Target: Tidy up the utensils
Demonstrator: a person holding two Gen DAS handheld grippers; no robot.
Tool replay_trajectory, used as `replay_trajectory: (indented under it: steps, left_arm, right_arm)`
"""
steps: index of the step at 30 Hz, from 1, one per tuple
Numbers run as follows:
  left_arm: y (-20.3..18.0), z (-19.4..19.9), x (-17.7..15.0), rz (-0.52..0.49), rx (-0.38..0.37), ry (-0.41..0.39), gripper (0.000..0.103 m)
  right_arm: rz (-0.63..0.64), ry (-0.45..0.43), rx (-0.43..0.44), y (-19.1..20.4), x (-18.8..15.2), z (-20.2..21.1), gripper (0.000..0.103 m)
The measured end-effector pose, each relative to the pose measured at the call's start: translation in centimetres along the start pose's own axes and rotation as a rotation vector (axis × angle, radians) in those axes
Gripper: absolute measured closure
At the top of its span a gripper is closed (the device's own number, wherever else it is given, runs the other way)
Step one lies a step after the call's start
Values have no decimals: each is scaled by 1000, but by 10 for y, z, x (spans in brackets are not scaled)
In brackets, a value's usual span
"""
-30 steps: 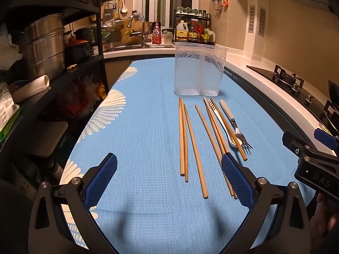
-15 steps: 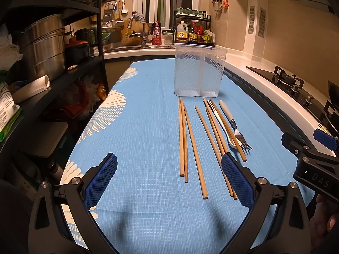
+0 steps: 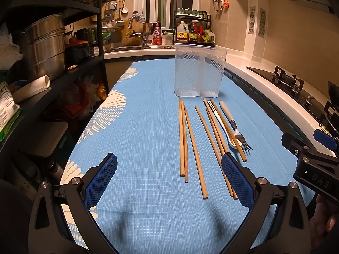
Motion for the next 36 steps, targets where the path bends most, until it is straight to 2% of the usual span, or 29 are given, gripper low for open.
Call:
replay_trajectory:
  steps: [36]
  left_arm:
    - [-1, 1, 2, 2, -1, -4, 7]
  right_arm:
    - [2, 1, 4, 3, 1, 1, 9]
Point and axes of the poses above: each gripper's, at about its wrist camera, not at the fingertips, and z roughly against the way its jaws point, y to its left, x to its top, the point moved 10 cm from there along -z, roughly the way its jaws point, and after that the axes turned 2 degrees about x, right-handed, at the moved point
